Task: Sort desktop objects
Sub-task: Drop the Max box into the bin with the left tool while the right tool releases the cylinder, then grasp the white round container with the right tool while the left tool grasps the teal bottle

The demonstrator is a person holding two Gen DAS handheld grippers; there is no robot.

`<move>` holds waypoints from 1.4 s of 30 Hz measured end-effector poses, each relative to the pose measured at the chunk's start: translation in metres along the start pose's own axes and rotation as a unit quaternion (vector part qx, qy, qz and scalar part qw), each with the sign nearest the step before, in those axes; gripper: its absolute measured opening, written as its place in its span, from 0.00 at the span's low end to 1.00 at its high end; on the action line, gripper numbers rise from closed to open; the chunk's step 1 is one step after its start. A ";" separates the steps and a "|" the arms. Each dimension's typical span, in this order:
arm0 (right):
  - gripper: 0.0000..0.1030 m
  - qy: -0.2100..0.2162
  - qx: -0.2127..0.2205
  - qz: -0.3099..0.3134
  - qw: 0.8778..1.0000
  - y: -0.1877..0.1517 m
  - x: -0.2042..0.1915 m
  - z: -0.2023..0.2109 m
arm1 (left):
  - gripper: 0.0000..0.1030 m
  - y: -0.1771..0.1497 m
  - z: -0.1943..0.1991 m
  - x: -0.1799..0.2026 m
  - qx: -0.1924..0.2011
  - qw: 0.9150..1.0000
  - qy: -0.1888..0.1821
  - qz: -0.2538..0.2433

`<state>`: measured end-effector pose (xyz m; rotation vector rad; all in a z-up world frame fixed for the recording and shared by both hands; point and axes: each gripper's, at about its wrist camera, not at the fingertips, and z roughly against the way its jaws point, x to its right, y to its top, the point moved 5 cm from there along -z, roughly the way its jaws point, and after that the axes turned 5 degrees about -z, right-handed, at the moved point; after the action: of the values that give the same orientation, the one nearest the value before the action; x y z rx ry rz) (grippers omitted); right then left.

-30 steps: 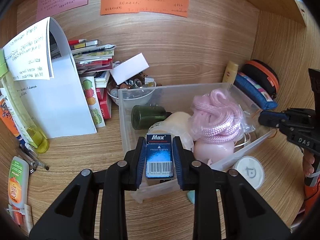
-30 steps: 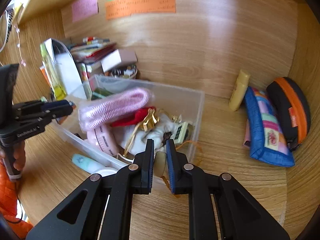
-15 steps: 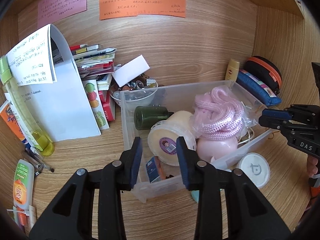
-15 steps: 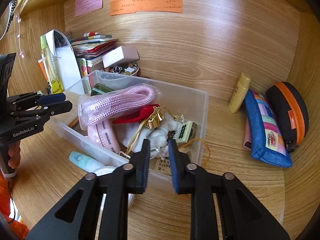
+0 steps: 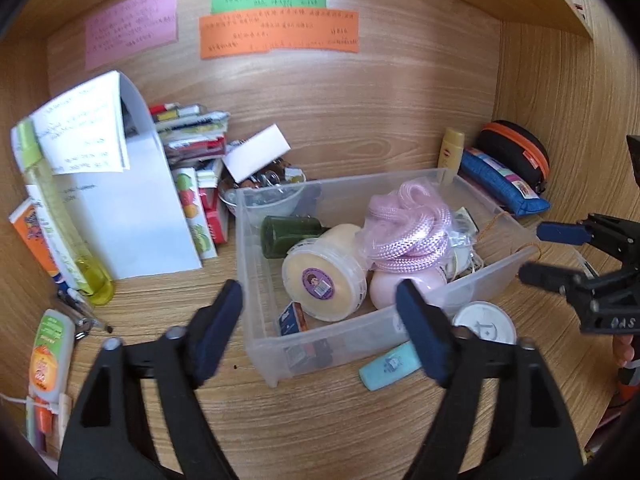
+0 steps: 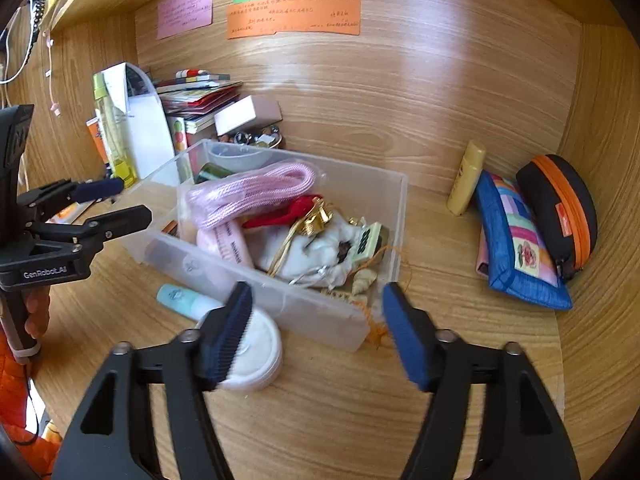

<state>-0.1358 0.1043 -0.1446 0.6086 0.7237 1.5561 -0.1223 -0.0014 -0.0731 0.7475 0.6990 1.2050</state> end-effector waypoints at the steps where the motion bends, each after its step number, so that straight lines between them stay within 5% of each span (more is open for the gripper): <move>1: 0.69 0.002 0.000 0.001 1.000 -0.002 -0.001 0.002 | 0.80 0.000 0.004 0.000 0.003 1.000 0.003 0.001; 6: 0.74 -0.002 -0.006 0.023 1.000 -0.013 -0.011 0.008 | 0.89 -0.009 0.017 -0.008 0.003 1.000 0.006 0.014; 25: 0.74 0.040 -0.115 0.025 0.992 -0.046 -0.044 -0.052 | 0.89 -0.049 0.002 -0.009 -0.063 0.997 -0.026 0.037; 42: 0.61 0.053 -0.099 0.041 0.993 -0.046 -0.046 -0.052 | 0.89 -0.051 -0.022 0.024 -0.110 0.993 -0.047 0.001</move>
<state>-0.1389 0.0559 -0.2122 0.4165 0.6196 1.7228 -0.1067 0.0158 -0.1294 0.6151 0.4786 1.2177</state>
